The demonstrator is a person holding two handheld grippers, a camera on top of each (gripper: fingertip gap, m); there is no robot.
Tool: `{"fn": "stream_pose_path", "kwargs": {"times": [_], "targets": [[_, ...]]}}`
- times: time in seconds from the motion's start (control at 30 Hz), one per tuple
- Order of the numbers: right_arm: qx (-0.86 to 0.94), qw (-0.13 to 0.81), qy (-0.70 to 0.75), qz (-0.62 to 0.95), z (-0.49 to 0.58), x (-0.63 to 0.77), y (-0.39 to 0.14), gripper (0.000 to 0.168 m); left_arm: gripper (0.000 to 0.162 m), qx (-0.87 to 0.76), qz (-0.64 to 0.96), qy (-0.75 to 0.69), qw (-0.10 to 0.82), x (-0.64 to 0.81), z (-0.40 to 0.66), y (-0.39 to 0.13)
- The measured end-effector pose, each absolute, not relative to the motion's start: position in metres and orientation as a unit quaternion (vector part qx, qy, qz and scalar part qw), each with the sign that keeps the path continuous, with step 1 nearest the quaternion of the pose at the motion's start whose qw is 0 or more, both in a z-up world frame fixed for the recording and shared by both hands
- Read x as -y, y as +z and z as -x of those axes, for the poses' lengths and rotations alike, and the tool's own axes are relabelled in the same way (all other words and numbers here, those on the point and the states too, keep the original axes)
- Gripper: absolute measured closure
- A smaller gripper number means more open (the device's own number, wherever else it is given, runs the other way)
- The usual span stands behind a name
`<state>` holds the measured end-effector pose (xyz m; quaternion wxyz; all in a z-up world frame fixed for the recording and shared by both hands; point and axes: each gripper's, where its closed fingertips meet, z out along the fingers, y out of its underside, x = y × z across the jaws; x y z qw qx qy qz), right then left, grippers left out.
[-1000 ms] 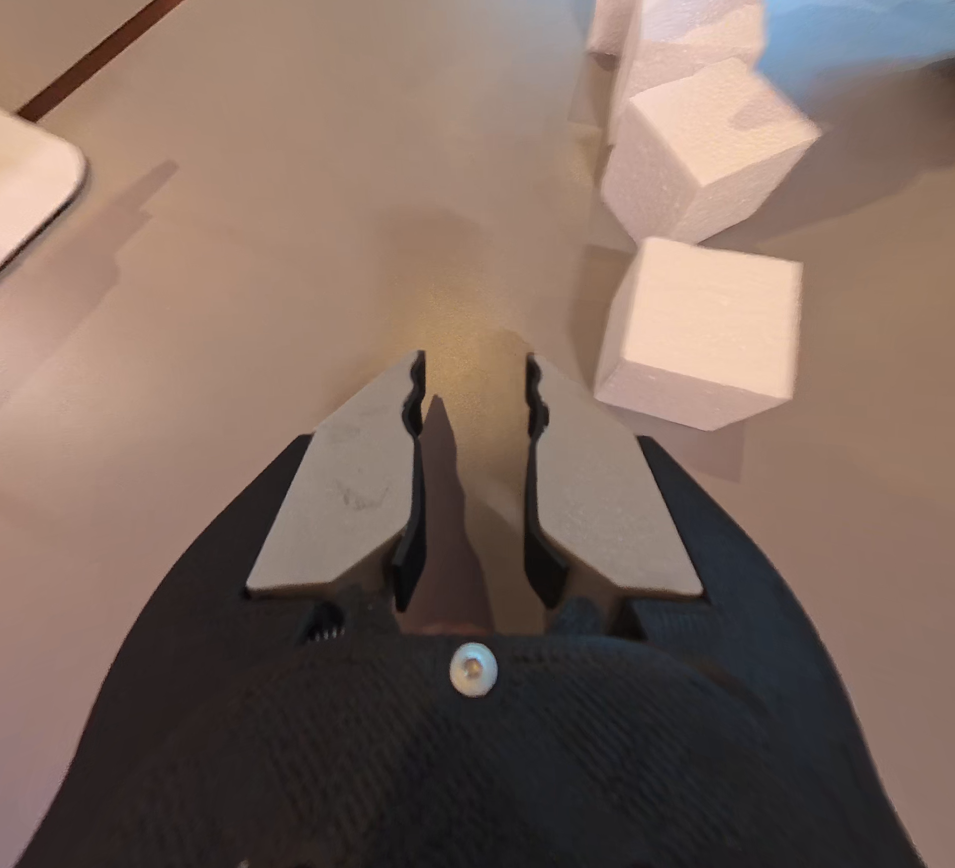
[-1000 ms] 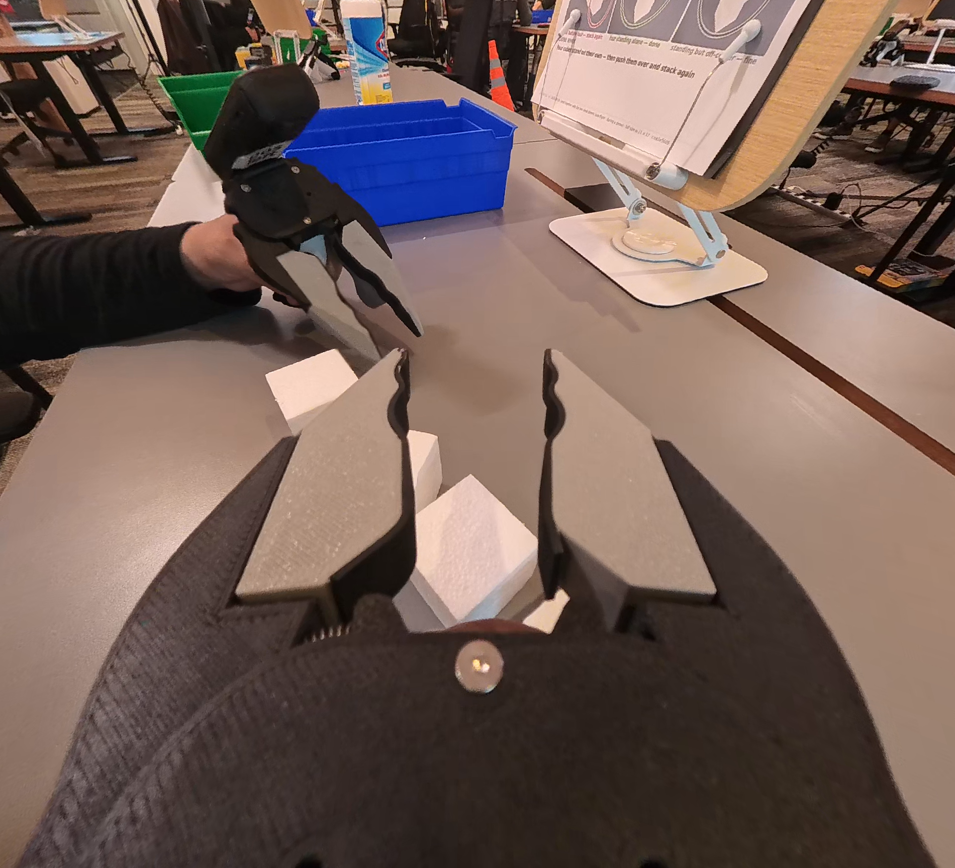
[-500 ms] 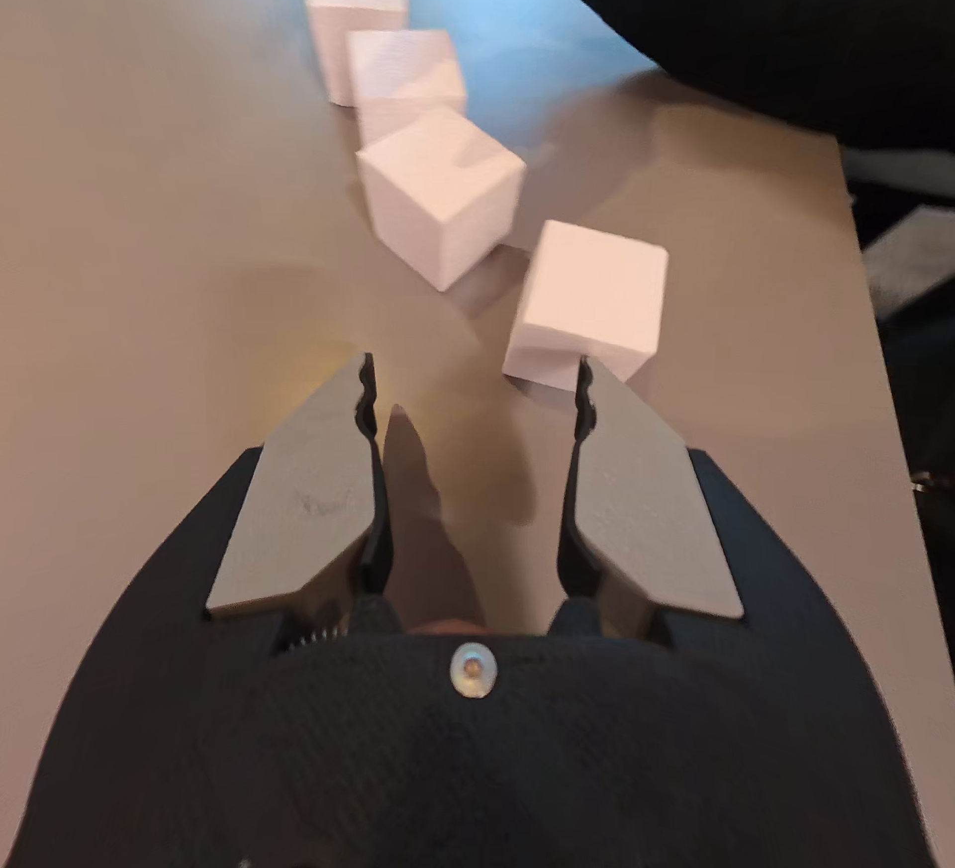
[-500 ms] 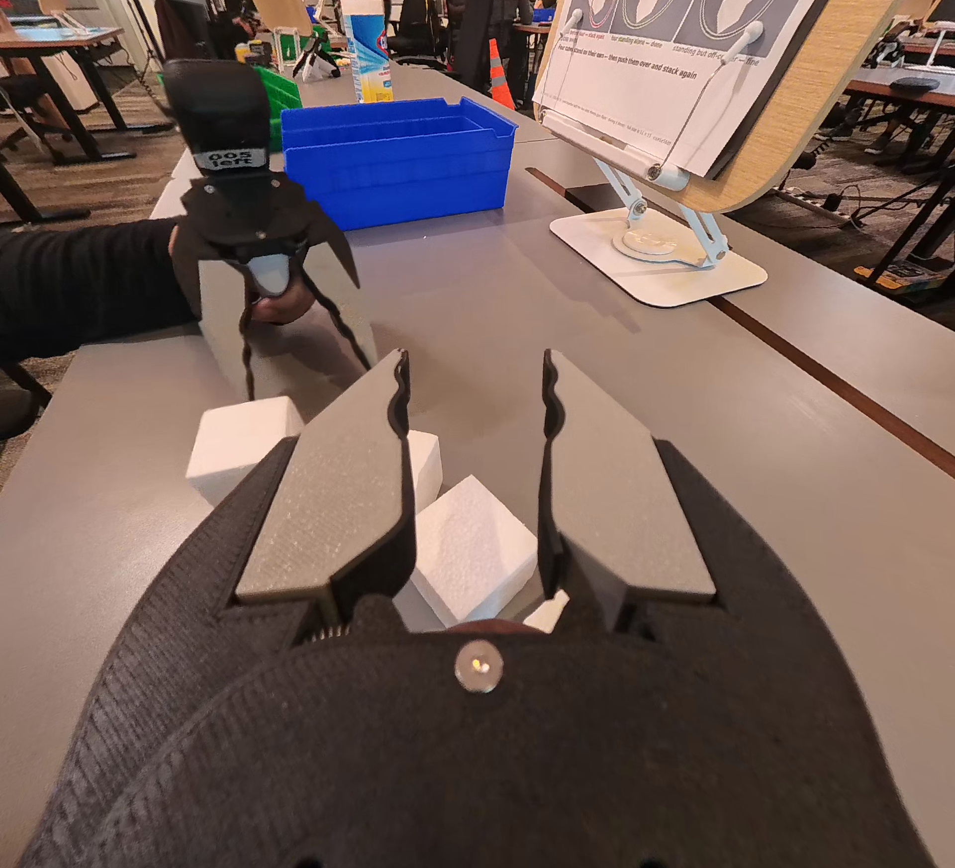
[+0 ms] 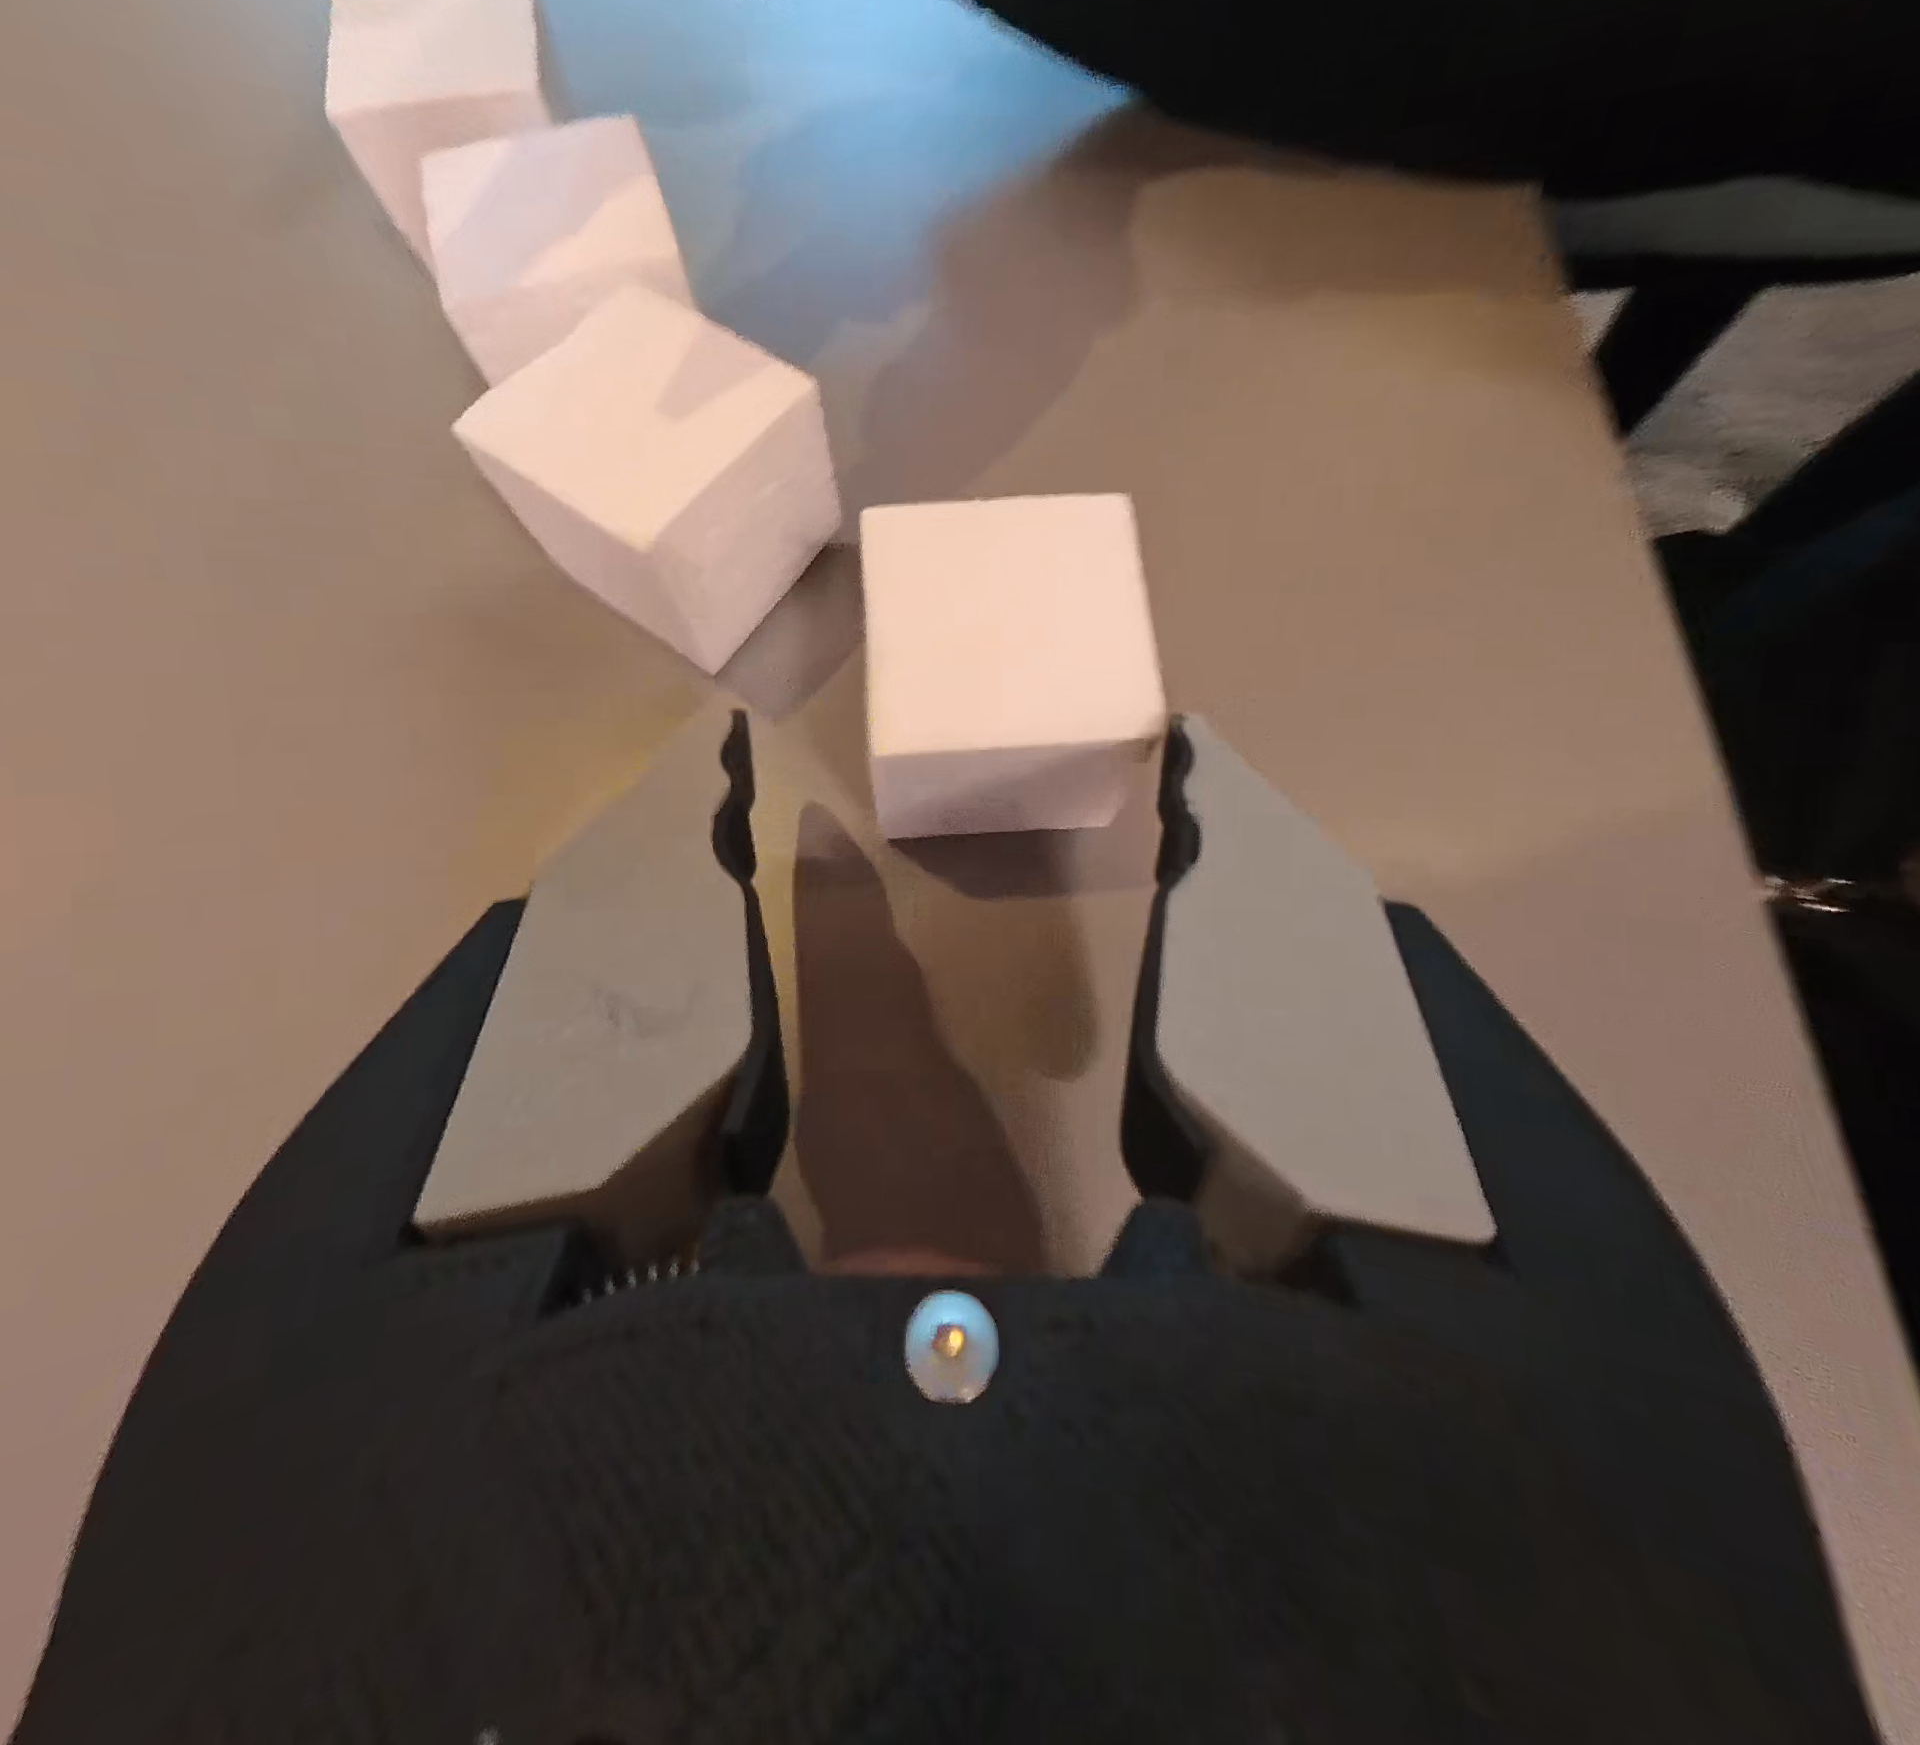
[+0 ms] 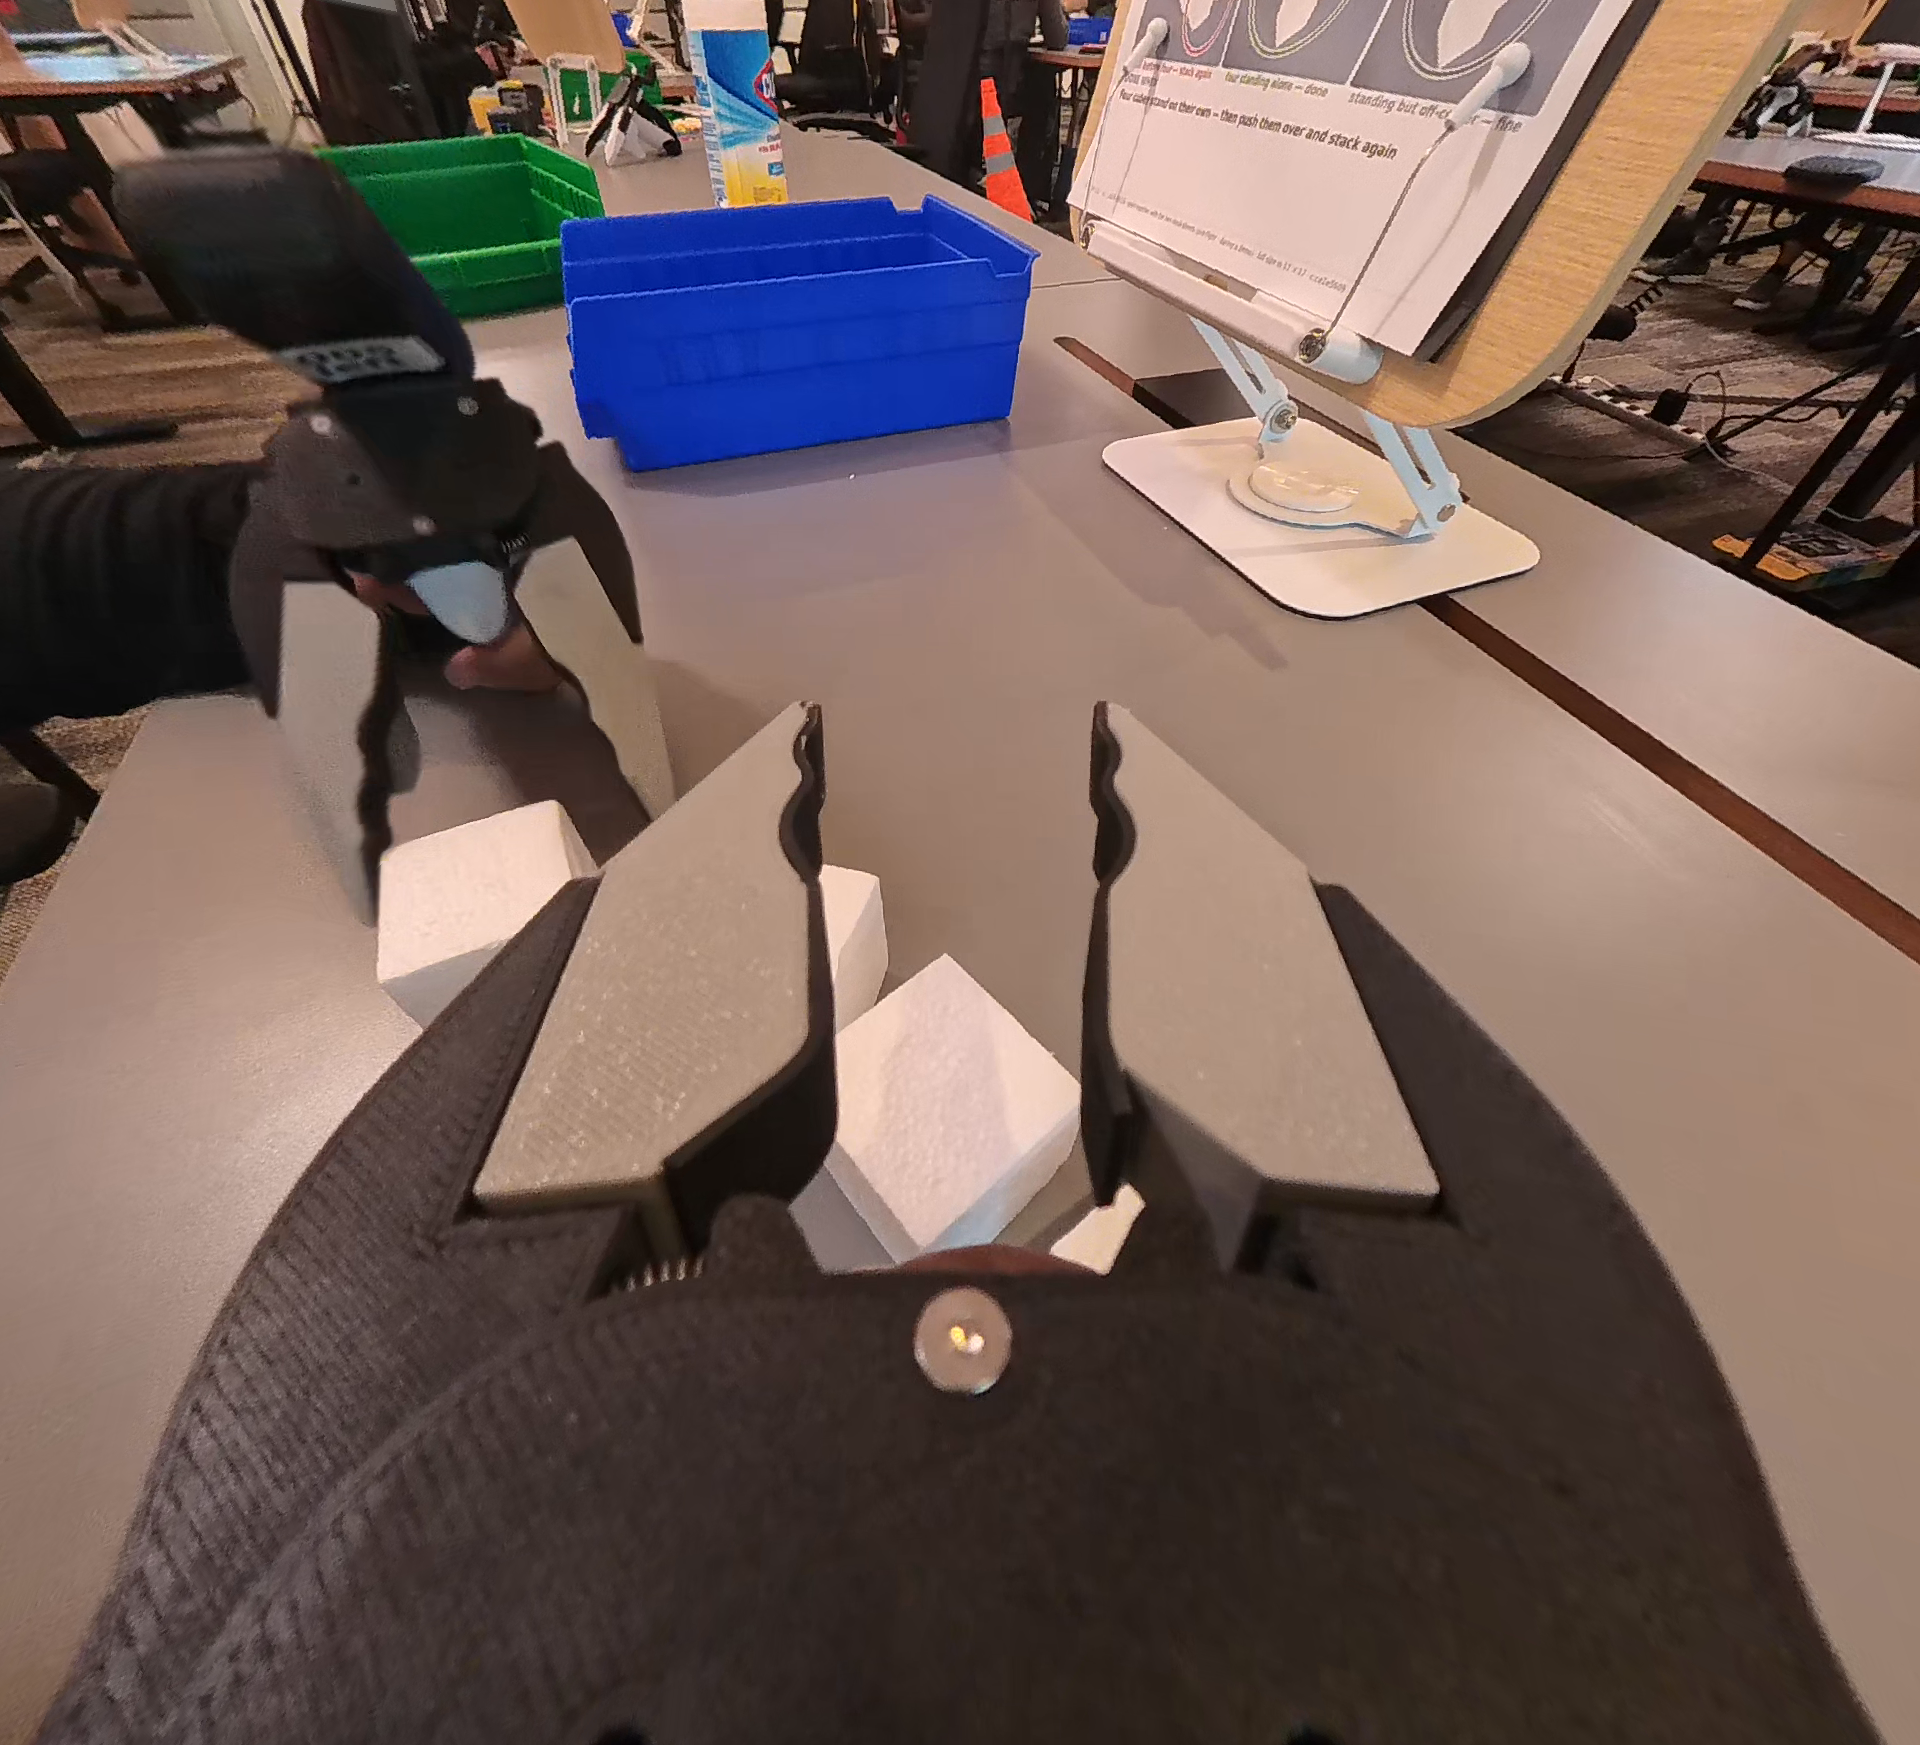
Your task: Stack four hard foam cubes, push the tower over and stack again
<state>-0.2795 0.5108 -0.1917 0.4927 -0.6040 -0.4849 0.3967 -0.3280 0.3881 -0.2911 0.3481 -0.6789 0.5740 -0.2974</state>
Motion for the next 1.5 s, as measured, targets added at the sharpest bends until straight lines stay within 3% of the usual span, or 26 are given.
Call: {"fn": "stream_pose_path", "kwargs": {"times": [0.03, 0.1, 0.13, 0.2, 0.3, 0.4, 0.6, 0.67, 0.73, 1.0, 1.03, 1.13, 1.27, 1.5], "targets": [[0.485, 0.493, 0.396, 0.604, 0.279, -0.511, -0.192, 0.120, 0.095, -0.571, 0.692, -0.275, 0.346, -0.394, 0.328, -0.298], [0.484, 0.493, 0.396, 0.605, 0.279, -0.512, -0.192, 0.120, 0.139, -0.556, 0.719, -0.222, 0.353, -0.412, 0.336, -0.306], [0.483, 0.493, 0.396, 0.606, 0.279, -0.512, -0.192, 0.120, 0.148, -0.542, 0.730, -0.203, 0.363, -0.423, 0.342, -0.306], [0.482, 0.493, 0.397, 0.605, 0.279, -0.512, -0.192, 0.120, 0.148, -0.481, 0.768, -0.170, 0.386, -0.451, 0.364, -0.303], [0.483, 0.491, 0.397, 0.606, 0.280, -0.512, -0.193, 0.119, 0.131, -0.364, 0.830, -0.118, 0.406, -0.490, 0.412, -0.302], [0.488, 0.489, 0.396, 0.605, 0.281, -0.510, -0.194, 0.120, 0.120, -0.320, 0.834, -0.178, 0.412, -0.494, 0.420, -0.293], [0.485, 0.496, 0.399, 0.600, 0.279, -0.509, -0.188, 0.120, 0.126, -0.508, 0.663, -0.402, 0.376, -0.395, 0.339, -0.249], [0.481, 0.498, 0.402, 0.599, 0.278, -0.509, -0.186, 0.120, 0.145, -0.575, 0.619, -0.417, 0.334, -0.357, 0.322, -0.255], [0.480, 0.500, 0.404, 0.597, 0.278, -0.509, -0.185, 0.120, 0.162, -0.606, 0.619, -0.375, 0.331, -0.351, 0.307, -0.271], [0.479, 0.504, 0.404, 0.594, 0.277, -0.508, -0.181, 0.120, 0.162, -0.411, 0.795, -0.019, 0.446, -0.487, 0.358, -0.303], [0.479, 0.504, 0.405, 0.593, 0.277, -0.508, -0.180, 0.120, 0.160, -0.407, 0.791, -0.009, 0.457, -0.491, 0.364, -0.299], [0.480, 0.504, 0.408, 0.591, 0.278, -0.507, -0.179, 0.120, 0.118, -0.440, 0.778, -0.118, 0.433, -0.471, 0.341, -0.300], [0.483, 0.507, 0.409, 0.585, 0.280, -0.503, -0.176, 0.120, 0.090, -0.452, 0.755, -0.216, 0.423, -0.451, 0.307, -0.292], [0.487, 0.504, 0.415, 0.580, 0.283, -0.498, -0.174, 0.120, 0.085, -0.440, 0.773, -0.215, 0.403, -0.466, 0.281, -0.299]]}}
